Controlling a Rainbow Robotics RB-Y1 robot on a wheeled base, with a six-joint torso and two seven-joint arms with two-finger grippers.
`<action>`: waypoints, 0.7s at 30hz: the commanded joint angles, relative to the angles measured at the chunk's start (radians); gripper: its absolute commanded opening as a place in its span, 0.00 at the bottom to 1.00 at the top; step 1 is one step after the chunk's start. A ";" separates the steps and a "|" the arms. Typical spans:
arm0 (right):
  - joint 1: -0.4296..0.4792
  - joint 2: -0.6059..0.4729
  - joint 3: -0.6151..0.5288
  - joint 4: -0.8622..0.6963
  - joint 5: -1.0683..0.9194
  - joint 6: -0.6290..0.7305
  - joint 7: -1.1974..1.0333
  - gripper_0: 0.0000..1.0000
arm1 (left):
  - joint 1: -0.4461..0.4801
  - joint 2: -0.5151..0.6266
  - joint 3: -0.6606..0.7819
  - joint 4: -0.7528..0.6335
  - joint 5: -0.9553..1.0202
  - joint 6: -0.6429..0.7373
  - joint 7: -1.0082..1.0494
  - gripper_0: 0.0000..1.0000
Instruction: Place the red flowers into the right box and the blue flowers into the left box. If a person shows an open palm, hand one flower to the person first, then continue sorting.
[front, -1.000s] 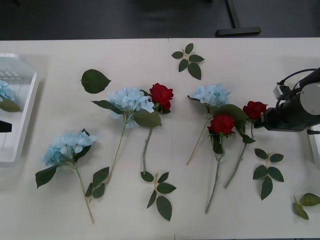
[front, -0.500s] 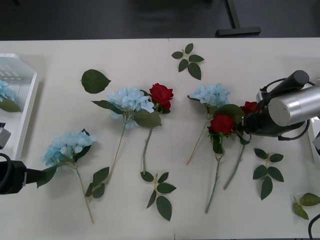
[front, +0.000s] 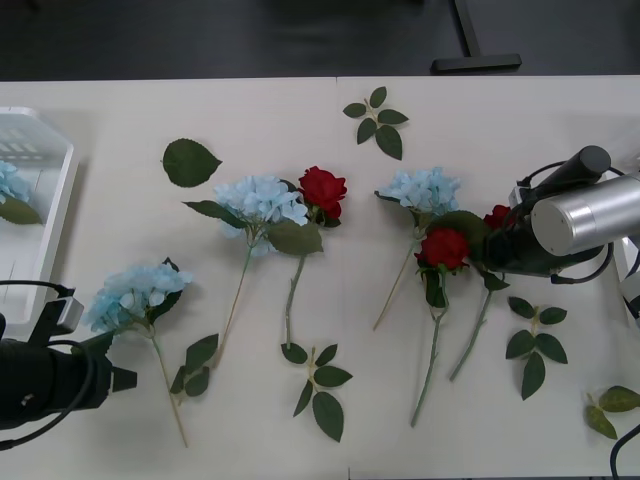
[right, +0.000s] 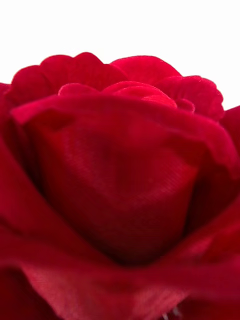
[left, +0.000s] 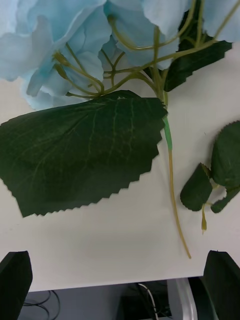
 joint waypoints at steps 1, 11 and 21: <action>-0.026 0.019 -0.002 0.003 -0.007 -0.007 -0.071 0.00 | -0.105 -0.060 -0.058 0.105 -0.019 -0.048 0.072 1.00; -0.145 -0.020 -0.085 0.074 -0.047 0.114 -0.048 0.00 | -0.226 -0.082 -0.073 0.210 -0.042 -0.100 0.081 1.00; -0.368 -0.224 -0.103 0.172 0.019 0.288 0.107 0.00 | -0.280 -0.083 -0.086 0.257 -0.087 -0.157 0.067 1.00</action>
